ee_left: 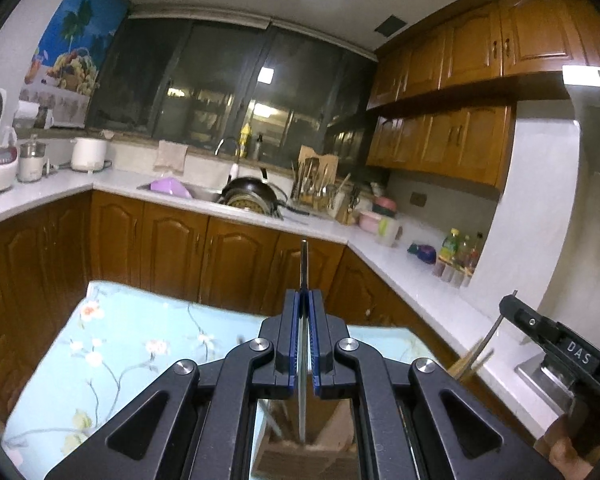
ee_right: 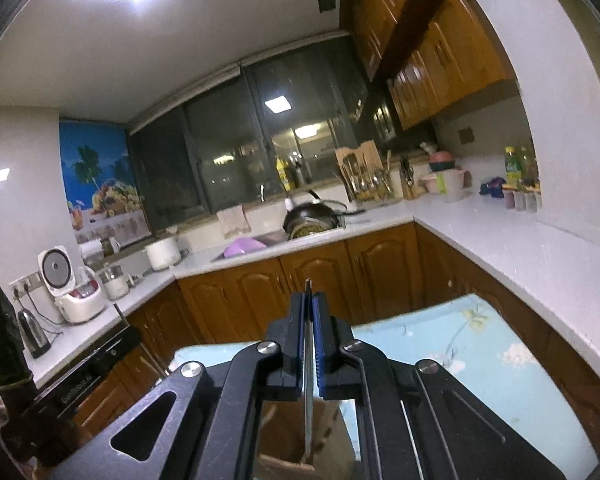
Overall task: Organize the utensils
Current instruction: 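Carry both metal chopsticks over the wooden holder and lower them in, then open both tools to release the metal chopsticks into the holder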
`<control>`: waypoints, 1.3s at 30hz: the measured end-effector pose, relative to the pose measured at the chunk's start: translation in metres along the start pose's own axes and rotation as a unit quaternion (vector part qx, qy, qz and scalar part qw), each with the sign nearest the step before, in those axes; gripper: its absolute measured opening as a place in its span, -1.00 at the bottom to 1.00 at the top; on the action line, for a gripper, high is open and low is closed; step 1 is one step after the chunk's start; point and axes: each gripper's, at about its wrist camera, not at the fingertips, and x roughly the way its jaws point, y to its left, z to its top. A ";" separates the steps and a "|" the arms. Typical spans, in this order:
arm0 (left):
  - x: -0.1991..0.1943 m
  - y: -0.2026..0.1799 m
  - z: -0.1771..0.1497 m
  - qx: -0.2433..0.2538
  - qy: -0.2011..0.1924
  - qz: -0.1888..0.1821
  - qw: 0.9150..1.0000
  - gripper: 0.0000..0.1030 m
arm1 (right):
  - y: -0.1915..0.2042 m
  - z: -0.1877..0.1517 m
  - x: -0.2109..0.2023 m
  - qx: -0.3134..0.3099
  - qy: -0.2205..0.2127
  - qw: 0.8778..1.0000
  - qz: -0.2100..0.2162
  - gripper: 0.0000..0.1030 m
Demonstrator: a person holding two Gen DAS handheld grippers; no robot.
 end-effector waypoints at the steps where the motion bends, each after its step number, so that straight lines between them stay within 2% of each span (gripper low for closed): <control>1: 0.000 0.000 -0.003 0.002 0.004 0.000 1.000 -0.95 | -0.001 -0.005 0.001 0.002 0.006 1.000 -0.001 -0.92; 7: -0.006 0.008 -0.002 0.005 0.035 -0.002 0.999 -0.94 | -0.012 -0.030 0.006 0.016 0.045 0.999 -0.003 -0.92; 12: -0.008 0.015 0.000 -0.001 0.063 0.002 0.998 -0.94 | -0.015 -0.038 0.011 0.022 0.068 0.997 -0.002 -0.91; 23: -0.007 0.016 0.026 -0.010 0.074 0.002 0.997 -0.93 | -0.018 -0.040 0.010 0.026 0.078 0.997 -0.008 -0.90; 31: -0.007 0.017 0.026 -0.010 0.077 0.004 0.997 -0.93 | -0.017 -0.040 0.012 0.026 0.084 0.996 -0.009 -0.89; 33: -0.010 0.019 0.024 -0.013 0.079 0.004 0.997 -0.93 | -0.018 -0.040 0.014 0.027 0.086 0.996 -0.008 -0.81; 36: -0.012 0.019 0.022 -0.014 0.084 0.005 0.996 -0.93 | -0.018 -0.040 0.014 0.027 0.087 0.996 -0.009 -0.81; 39: -0.009 0.018 0.023 -0.017 0.093 0.006 0.995 -0.83 | -0.018 -0.040 0.014 0.029 0.088 0.996 -0.008 -0.78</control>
